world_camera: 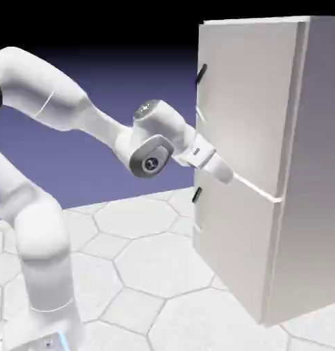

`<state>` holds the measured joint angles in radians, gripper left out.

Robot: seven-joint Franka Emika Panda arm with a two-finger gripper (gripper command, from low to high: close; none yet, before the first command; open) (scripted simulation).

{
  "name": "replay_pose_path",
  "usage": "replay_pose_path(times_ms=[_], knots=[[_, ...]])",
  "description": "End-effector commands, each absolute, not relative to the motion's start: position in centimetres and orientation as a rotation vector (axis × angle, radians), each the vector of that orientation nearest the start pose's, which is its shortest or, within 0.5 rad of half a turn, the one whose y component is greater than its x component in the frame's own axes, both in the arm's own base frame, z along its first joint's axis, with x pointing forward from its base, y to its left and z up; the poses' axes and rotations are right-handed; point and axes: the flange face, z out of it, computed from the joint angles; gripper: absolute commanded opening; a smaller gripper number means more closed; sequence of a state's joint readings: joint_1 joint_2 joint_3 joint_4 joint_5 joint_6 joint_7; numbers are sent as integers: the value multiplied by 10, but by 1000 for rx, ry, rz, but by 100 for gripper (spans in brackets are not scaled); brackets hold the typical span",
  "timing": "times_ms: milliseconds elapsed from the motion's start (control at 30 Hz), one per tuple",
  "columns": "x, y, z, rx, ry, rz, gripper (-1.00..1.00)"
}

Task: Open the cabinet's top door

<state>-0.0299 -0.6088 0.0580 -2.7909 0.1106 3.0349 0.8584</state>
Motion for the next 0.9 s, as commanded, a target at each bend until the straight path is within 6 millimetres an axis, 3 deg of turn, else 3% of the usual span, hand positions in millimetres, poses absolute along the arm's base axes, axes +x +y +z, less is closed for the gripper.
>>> replay_pose_path(times_ms=[0, 200, 400, 633, 867], knots=[[386, 3, 491, -2215, 1217, -1033, 0], [375, 6, 538, -1745, 1532, -961, 0], [359, 17, 578, -1273, 1713, -824, 0], [339, 39, 612, -762, 1791, -601, 0], [322, 70, 629, -316, 1769, -328, 0]])
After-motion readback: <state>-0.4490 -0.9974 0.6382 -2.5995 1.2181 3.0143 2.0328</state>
